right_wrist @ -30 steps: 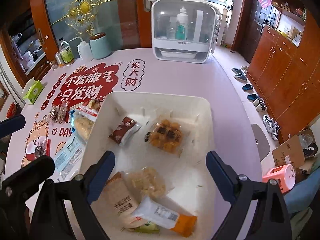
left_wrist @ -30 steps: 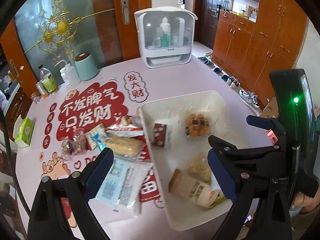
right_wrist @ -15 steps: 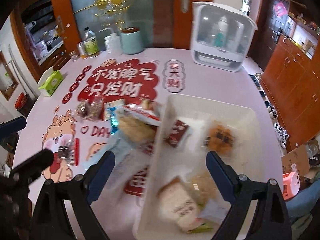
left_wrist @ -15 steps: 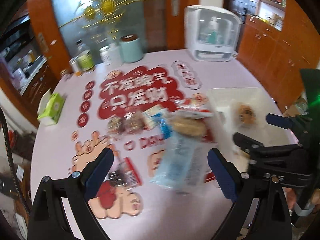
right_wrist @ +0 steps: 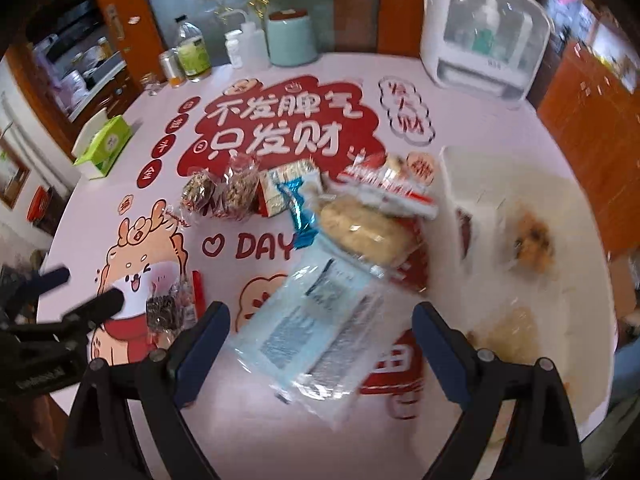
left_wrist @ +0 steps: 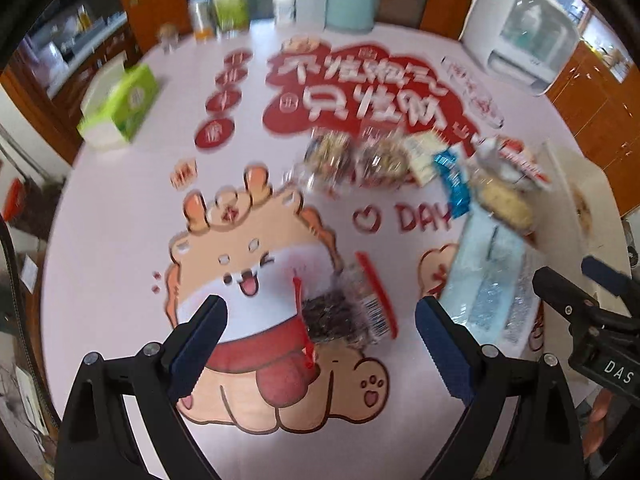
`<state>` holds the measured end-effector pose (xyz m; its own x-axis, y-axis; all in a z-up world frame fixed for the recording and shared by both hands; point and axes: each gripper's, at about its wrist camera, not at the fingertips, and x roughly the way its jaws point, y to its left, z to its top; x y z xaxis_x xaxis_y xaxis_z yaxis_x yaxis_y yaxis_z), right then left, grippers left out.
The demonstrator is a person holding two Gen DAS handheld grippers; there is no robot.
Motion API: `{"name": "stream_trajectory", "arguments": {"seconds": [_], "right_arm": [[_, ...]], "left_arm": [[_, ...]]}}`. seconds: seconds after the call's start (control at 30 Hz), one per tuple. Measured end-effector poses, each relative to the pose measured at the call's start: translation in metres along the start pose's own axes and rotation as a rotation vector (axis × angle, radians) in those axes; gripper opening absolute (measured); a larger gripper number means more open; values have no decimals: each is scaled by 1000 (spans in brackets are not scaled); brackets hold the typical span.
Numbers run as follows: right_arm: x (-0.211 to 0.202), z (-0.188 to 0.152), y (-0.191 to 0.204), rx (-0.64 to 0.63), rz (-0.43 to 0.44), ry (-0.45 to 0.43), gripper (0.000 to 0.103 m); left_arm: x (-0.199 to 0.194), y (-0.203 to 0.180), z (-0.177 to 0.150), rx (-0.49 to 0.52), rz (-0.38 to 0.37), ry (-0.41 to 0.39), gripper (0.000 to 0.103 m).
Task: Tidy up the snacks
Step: 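Grasp the clear printed bag with right tool while left tool grasps the dark red-striped bag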
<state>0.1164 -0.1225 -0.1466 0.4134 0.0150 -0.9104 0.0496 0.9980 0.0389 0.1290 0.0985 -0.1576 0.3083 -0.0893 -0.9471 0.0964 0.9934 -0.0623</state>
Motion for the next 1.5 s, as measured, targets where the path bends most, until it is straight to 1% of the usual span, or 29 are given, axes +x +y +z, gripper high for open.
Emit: {"name": "stream_trajectory", "arguments": {"seconds": [0.13,0.23,0.3,0.43,0.53,0.57,0.6,0.73,0.77,0.83,0.93,1.07,1.13,1.3,1.37,1.4,1.43,1.47,1.5], "right_arm": [[27,-11,4,100,-29,57,94],[47,-22,3,162,-114,103,94],[58,-28,-1,196,-143,138,95],[75,-36,-14,288,-163,184,95],[82,-35,-10,287,-162,186,97],[87,-36,-9,292,-160,199,98],[91,-37,-9,304,-154,212,103],[105,-40,-20,404,-55,240,103],[105,-39,-20,406,-61,228,103],[106,-37,-12,366,-81,234,103],[105,-35,-3,329,-109,233,103],[101,-36,0,327,-111,227,103],[100,-37,-1,321,-112,223,102],[103,-35,6,299,-113,217,97],[101,-38,9,296,-112,214,96],[99,-39,7,294,-111,213,95],[97,-40,8,290,-108,211,94],[96,-40,9,283,-107,210,93],[94,-41,10,275,-105,207,92]], "left_arm": [[33,7,-5,-19,-6,70,94],[51,6,-9,-26,-37,119,94],[59,4,-10,-26,-52,139,94],[69,0,-12,-23,-55,163,94],[76,-4,-13,-15,-43,174,94],[77,-5,-14,-11,-36,177,94],[80,-6,-14,-7,-25,182,94],[89,-3,-17,-17,-11,210,94],[91,-2,-17,-25,-10,217,94],[92,1,-16,-35,-7,209,95],[95,1,-14,-28,11,207,95],[97,0,-12,-21,13,213,97],[102,-3,-12,-21,22,226,102],[108,-8,-14,23,45,231,102],[104,-11,-17,33,42,220,95],[101,-14,-17,40,40,211,85],[96,-17,-18,54,32,193,69],[92,-20,-18,68,26,177,57],[90,-23,-18,78,22,170,48]]}}
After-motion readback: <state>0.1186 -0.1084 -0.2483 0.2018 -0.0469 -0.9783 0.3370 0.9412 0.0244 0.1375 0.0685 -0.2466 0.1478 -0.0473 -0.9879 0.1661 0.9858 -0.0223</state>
